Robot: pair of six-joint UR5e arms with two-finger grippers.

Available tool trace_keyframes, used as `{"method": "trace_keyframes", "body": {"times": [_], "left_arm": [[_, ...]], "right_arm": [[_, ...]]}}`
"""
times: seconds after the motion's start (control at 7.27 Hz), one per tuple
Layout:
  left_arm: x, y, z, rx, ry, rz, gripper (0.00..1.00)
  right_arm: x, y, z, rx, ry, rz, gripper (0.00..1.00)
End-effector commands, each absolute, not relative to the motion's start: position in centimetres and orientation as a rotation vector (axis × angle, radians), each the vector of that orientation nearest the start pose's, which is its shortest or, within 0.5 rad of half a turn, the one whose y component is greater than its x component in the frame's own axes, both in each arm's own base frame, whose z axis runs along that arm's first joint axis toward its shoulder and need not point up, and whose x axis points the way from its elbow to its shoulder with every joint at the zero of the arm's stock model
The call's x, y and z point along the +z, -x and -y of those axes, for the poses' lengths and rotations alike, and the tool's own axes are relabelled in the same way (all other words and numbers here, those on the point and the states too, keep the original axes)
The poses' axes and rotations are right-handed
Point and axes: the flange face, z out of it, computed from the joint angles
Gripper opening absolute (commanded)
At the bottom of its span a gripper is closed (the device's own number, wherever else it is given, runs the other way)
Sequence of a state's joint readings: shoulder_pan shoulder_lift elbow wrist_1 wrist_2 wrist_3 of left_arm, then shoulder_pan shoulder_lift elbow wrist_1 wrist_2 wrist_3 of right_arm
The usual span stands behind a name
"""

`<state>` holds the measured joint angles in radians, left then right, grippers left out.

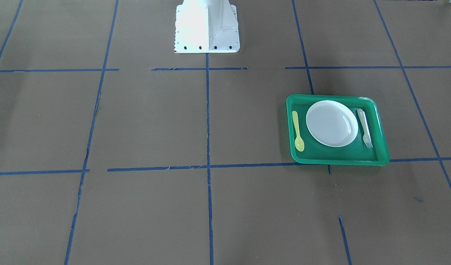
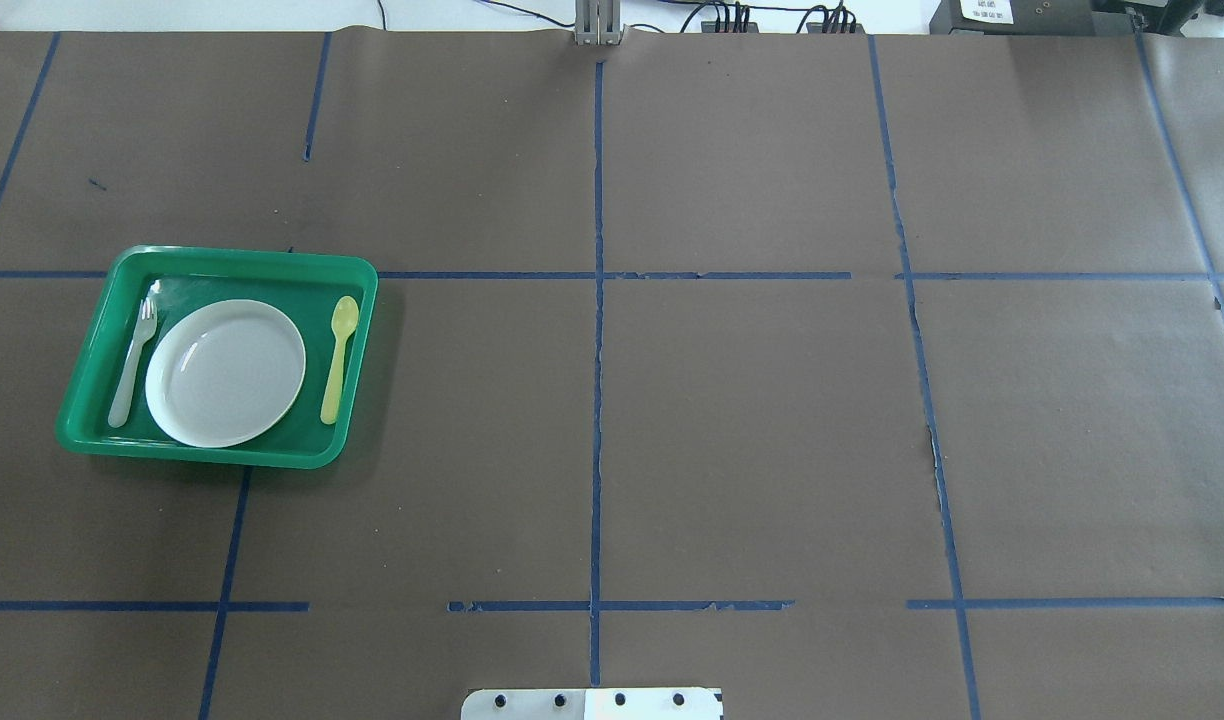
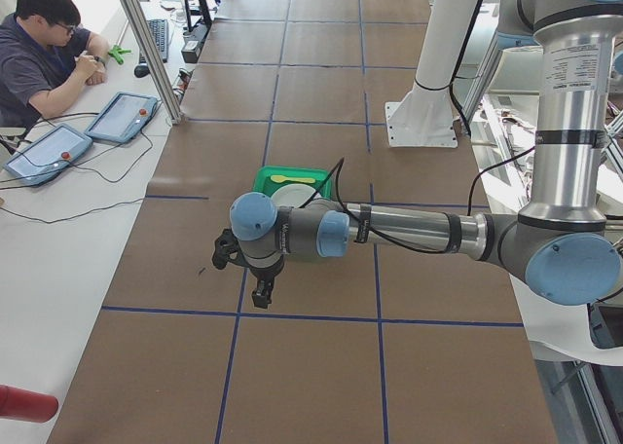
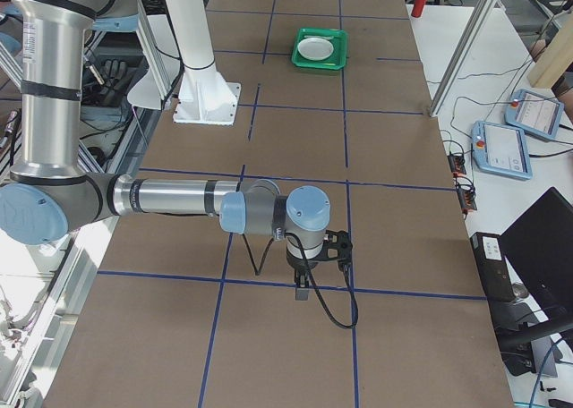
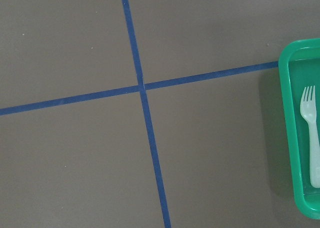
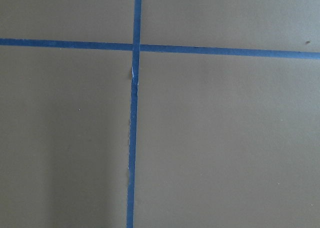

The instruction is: Place fork

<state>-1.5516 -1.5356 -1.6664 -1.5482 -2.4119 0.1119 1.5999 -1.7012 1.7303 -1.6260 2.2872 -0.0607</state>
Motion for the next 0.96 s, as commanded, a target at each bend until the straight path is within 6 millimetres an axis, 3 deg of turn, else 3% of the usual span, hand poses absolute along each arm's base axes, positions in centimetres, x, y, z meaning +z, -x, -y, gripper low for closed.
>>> {"method": "trace_keyframes", "body": {"times": [0.0, 0.83], "left_arm": [[64.3, 7.3, 46.2, 0.081, -0.06, -0.817, 1.0], [65.4, 8.0, 45.4, 0.067, -0.042, -0.771, 1.0]], "right_arm": [[65.0, -8.1, 43.2, -0.02, -0.007, 0.717, 1.0], [65.0, -8.1, 43.2, -0.021, -0.007, 0.717, 1.0]]}}
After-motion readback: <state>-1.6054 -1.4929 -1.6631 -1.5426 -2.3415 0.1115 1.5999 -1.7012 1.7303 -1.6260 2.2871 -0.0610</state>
